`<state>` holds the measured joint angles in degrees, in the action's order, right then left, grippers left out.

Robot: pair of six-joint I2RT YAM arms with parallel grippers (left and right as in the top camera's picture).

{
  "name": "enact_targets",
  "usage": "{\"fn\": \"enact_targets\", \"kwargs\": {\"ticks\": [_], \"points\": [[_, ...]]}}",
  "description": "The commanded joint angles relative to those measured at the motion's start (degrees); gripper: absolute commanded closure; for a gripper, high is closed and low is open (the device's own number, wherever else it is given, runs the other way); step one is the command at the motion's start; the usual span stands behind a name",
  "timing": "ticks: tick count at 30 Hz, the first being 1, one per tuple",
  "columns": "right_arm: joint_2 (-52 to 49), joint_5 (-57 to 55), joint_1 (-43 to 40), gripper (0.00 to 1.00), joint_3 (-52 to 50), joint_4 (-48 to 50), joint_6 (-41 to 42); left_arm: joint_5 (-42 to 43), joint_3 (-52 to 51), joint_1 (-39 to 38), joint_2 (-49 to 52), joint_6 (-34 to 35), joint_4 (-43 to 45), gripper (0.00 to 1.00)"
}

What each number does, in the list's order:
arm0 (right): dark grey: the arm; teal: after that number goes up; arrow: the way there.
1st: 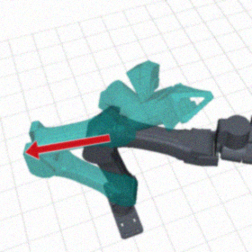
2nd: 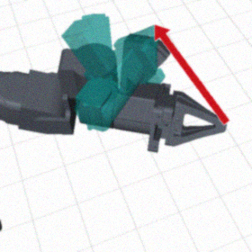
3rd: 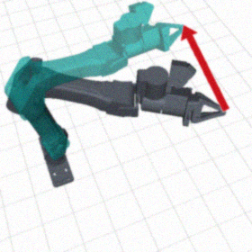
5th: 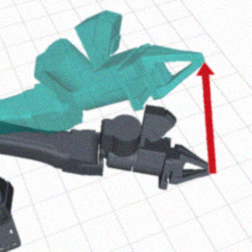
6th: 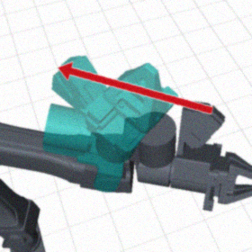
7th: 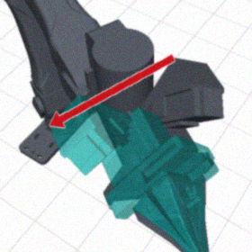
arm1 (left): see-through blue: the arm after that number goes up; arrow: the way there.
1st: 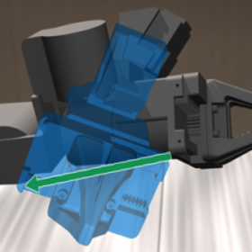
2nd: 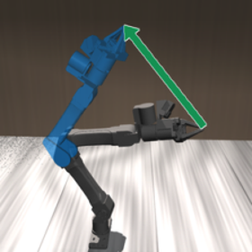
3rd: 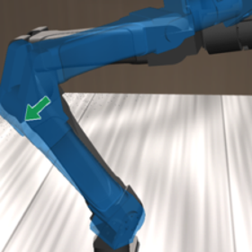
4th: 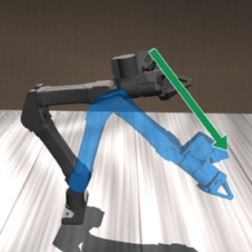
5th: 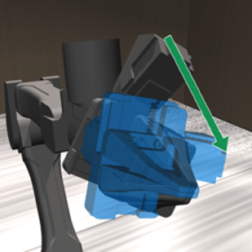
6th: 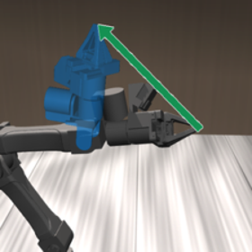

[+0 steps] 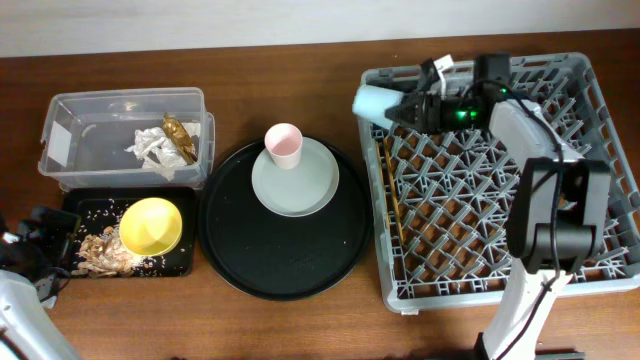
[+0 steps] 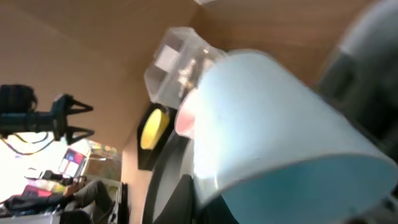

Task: Sort waste into correct bins and load items into the dishwasher rack
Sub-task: 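Place the blue cup upside down in the rack's back corner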

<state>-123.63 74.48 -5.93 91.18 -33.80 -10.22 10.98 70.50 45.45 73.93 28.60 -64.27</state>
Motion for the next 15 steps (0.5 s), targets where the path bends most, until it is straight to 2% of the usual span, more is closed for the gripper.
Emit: {"fn": "enact_targets", "kwargs": {"ticks": [1,3,4,7,10,13,15], "points": [[-0.50,-10.49,-2.03,0.90,-0.63,-5.64,-6.19,0.17,0.52,0.11,-0.24,0.68,-0.11,0.01],[-0.50,-10.49,-2.45,0.90,-0.63,-6.71,-7.63,0.17,0.52,0.11,-0.24,0.68,-0.11,0.01],[-0.50,-8.46,-2.34,0.94,-0.63,-6.60,-8.61,0.17,0.52,0.11,-0.24,0.68,-0.11,0.01],[-0.50,9.66,-1.29,0.96,-0.61,-0.98,-10.05,0.15,0.52,0.11,-0.24,0.68,-0.11,0.01],[-0.50,2.49,2.47,0.96,-0.61,3.80,-7.52,0.17,0.52,0.11,-0.24,0.68,-0.11,0.01],[-0.50,1.27,5.35,0.96,-0.63,9.94,-7.52,0.15,0.52,0.11,-0.24,0.68,-0.11,0.01],[-0.50,-3.89,5.16,0.96,-0.63,9.49,-7.50,0.17,0.52,0.11,-0.24,0.68,-0.11,0.01]]}}
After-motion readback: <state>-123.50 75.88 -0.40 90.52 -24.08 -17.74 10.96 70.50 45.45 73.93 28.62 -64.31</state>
